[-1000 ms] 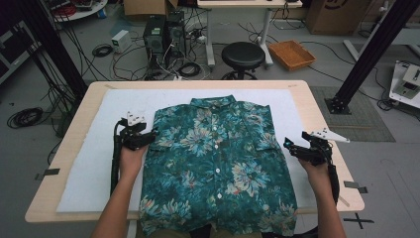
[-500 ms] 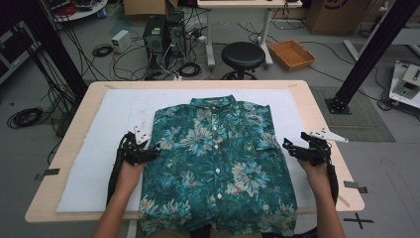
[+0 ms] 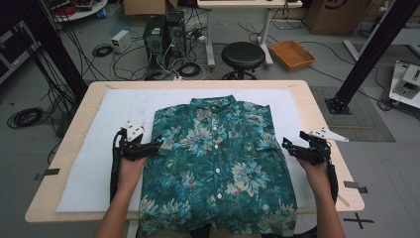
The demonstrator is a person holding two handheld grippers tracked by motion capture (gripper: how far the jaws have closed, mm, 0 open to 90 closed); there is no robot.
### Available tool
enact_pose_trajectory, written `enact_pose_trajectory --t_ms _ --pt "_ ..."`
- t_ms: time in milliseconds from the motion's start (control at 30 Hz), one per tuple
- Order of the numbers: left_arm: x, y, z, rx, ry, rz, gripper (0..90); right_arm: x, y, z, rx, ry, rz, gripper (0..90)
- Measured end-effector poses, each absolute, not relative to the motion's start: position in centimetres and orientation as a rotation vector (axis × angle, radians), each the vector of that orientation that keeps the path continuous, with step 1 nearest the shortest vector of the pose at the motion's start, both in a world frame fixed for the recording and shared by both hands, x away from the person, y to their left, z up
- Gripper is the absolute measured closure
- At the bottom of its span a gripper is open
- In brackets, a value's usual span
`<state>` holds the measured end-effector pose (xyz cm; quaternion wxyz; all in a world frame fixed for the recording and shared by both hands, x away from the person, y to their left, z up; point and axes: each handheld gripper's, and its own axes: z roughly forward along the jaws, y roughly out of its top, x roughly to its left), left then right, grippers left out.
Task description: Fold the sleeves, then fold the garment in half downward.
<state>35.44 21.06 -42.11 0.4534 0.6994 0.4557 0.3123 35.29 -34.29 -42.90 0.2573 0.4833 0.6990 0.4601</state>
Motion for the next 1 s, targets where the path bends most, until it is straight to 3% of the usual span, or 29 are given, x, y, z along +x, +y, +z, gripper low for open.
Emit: enact_pose_trajectory --t_ms 233,1000 --pt "35.5 22.2 -41.4 1.609 1.089 0.687 25.8 35.4 -34.0 -42.8 1.296 1.907 1.234 21.9" --pt "36.3 22.9 -40.9 1.600 1.114 0.656 25.8 34.9 -34.0 -42.9 1.280 1.931 1.234 21.8"
